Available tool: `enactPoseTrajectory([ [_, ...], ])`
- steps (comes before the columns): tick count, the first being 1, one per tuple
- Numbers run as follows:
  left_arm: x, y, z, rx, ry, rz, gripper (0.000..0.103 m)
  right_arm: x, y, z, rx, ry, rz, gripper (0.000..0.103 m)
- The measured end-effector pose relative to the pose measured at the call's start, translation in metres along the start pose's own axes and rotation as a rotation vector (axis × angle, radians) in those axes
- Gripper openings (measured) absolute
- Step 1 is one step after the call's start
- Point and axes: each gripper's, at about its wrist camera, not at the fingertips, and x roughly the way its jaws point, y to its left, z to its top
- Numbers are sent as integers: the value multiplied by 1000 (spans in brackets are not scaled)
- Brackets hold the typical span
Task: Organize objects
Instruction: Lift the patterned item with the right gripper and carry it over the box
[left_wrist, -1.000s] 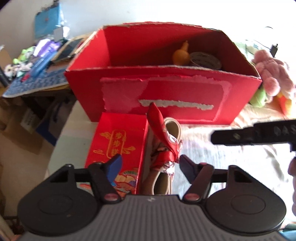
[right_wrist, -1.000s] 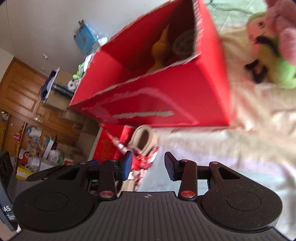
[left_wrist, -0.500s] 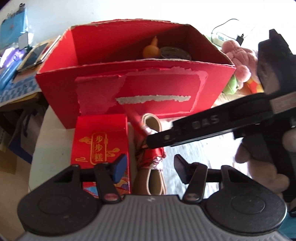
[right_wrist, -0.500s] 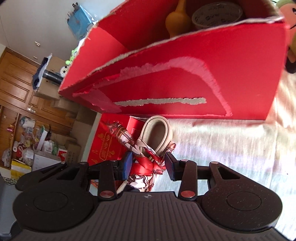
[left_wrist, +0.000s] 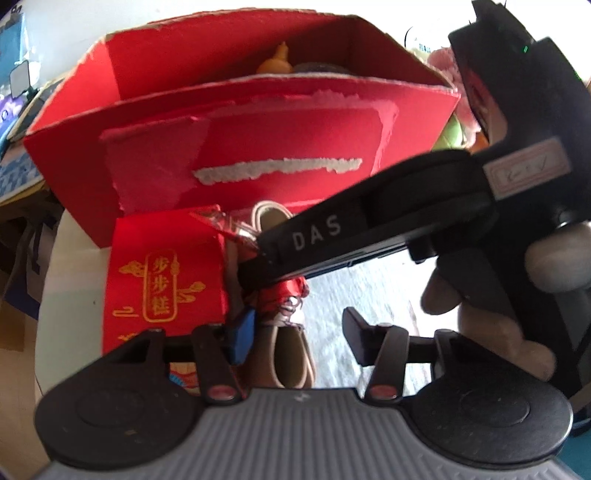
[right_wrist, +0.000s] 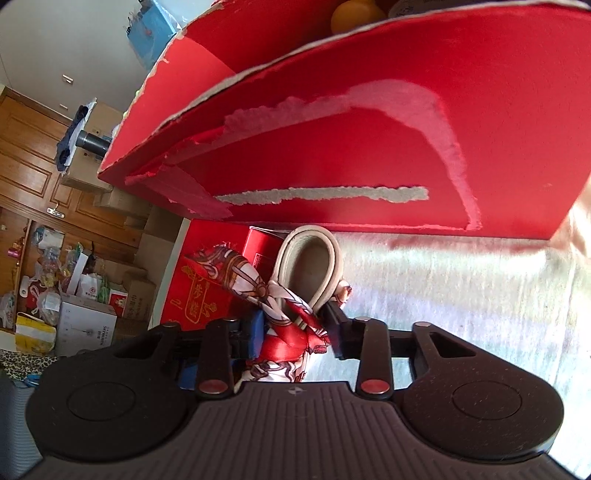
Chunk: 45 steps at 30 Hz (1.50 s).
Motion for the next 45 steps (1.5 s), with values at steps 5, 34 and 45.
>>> enactPoseTrajectory([
  [5,11,-11,0,39,20,48,47,-10,-12,-4,51,-3,21,30],
  [34,-32,-129,66,425,-200,-198,32,-179,-48,-23,119,-434,-122,30],
  [45,-69,-112,118,436,-398,-179,32,-191,-18,29,-26,-568,-92,30],
])
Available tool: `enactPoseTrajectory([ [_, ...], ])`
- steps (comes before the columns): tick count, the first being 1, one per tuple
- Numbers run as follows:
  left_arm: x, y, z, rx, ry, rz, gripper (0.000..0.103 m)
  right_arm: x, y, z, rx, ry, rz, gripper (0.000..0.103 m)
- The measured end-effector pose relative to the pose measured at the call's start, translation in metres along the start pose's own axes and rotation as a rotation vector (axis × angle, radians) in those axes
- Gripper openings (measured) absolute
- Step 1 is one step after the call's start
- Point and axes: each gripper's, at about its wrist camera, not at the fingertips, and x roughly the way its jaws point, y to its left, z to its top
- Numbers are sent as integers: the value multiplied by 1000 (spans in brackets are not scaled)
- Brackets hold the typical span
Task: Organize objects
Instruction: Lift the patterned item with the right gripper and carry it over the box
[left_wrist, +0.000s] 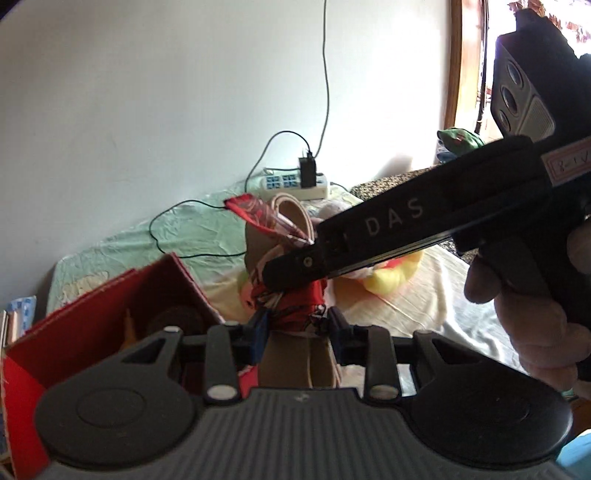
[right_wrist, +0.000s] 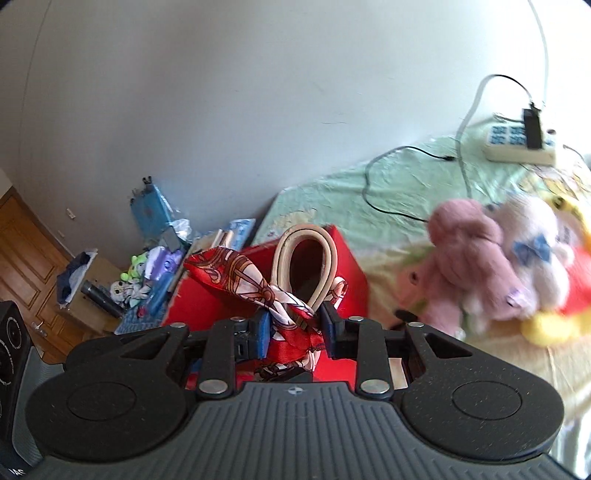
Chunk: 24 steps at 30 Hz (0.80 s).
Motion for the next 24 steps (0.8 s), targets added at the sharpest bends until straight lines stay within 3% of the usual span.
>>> enactPoseTrajectory([
  [7,-19,56,-3,-37,-31,139,31,61,42,21,-78,31,107,30],
  [13,-18,123,-18,-146,21,208,31,129,68,20,-65,166,154,30],
  [18,-7,161,-42,-207,103,228,31,173,77,12,-46,282,137,30],
  [24,16,178,-62,-212,193,240,31,211,75,9,-40,383,71,29],
])
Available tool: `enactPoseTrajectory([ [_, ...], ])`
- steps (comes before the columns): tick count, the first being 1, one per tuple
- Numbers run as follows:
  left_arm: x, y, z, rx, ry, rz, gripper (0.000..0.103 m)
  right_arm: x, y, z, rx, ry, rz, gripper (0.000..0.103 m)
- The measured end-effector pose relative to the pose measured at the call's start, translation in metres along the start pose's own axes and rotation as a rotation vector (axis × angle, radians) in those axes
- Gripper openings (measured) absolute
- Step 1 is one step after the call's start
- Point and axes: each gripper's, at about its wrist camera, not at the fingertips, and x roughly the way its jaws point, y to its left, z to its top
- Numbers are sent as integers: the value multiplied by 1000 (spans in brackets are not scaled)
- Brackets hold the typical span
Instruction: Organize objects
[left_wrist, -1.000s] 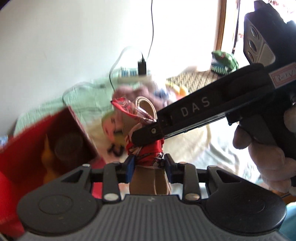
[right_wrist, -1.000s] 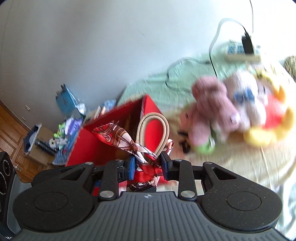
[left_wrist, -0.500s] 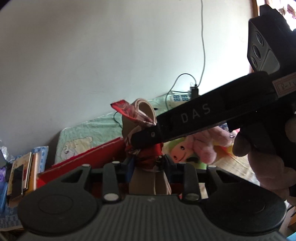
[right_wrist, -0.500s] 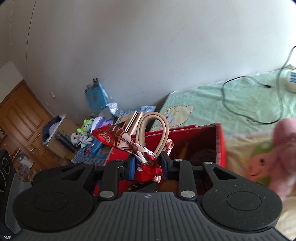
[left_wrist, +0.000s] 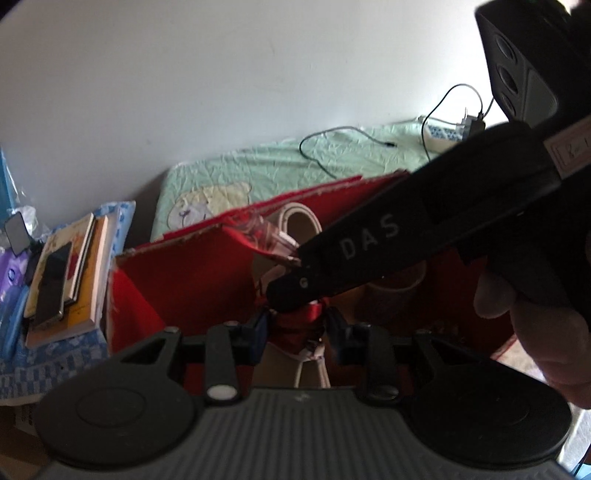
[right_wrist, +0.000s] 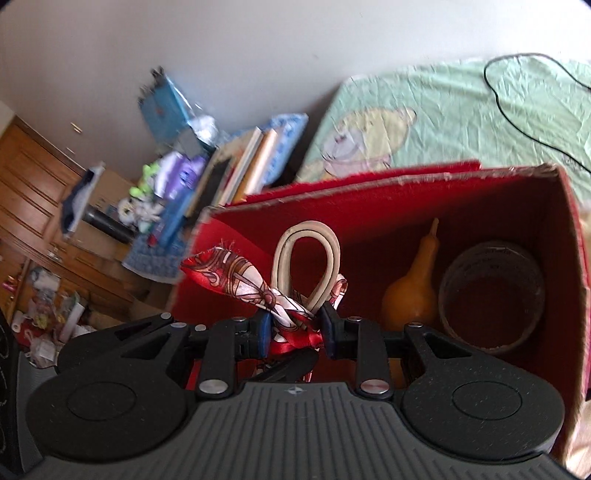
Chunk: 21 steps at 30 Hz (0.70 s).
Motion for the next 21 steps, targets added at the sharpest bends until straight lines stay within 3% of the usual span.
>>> enactPoseTrajectory([
  [6,32,14,-1,-43,91,-41,31,27,-13,5,30,96,-52,30],
  [13,53,6,-4,-12,203,-47,31,37,-21,3,65,206,-77,30],
  [21,56,16,-7,-50,232,-120,31,33,-23,-2,70,205,-106,30],
])
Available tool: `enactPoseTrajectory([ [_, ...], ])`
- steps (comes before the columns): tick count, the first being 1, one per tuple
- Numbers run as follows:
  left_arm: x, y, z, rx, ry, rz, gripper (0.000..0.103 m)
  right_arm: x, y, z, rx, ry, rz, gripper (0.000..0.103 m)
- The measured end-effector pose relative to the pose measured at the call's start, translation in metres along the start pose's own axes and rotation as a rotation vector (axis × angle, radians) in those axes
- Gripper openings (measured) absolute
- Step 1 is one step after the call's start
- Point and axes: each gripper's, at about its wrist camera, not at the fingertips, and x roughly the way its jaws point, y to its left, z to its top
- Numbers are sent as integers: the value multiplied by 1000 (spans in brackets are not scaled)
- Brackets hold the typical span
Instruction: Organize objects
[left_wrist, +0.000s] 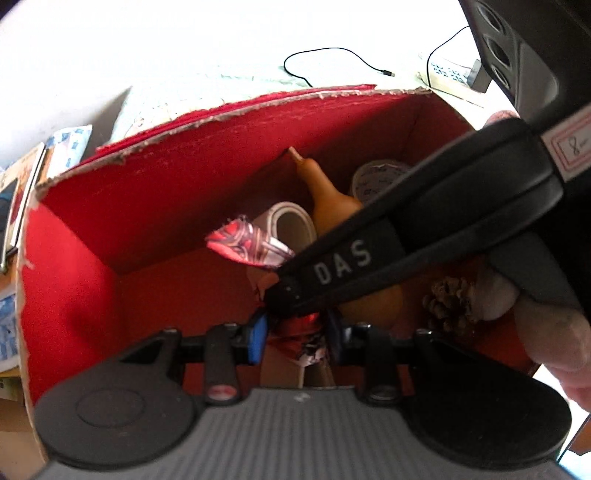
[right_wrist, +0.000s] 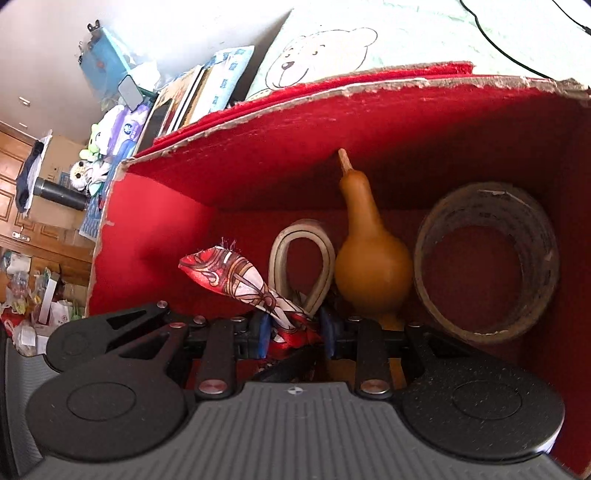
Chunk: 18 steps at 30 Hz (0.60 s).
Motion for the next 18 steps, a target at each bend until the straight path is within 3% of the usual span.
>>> enactPoseTrajectory([
  [3,0,1,0,4,-7,9,32,-1,3,-1,-15,-16,-20,30],
  [13,-2,5,-7,32,-30,16,60,-9,-14,-3,50,-82,41,31],
  [18,-4,4,-12,72,-40,14,65,-12,-9,-4,13,-127,31,27],
])
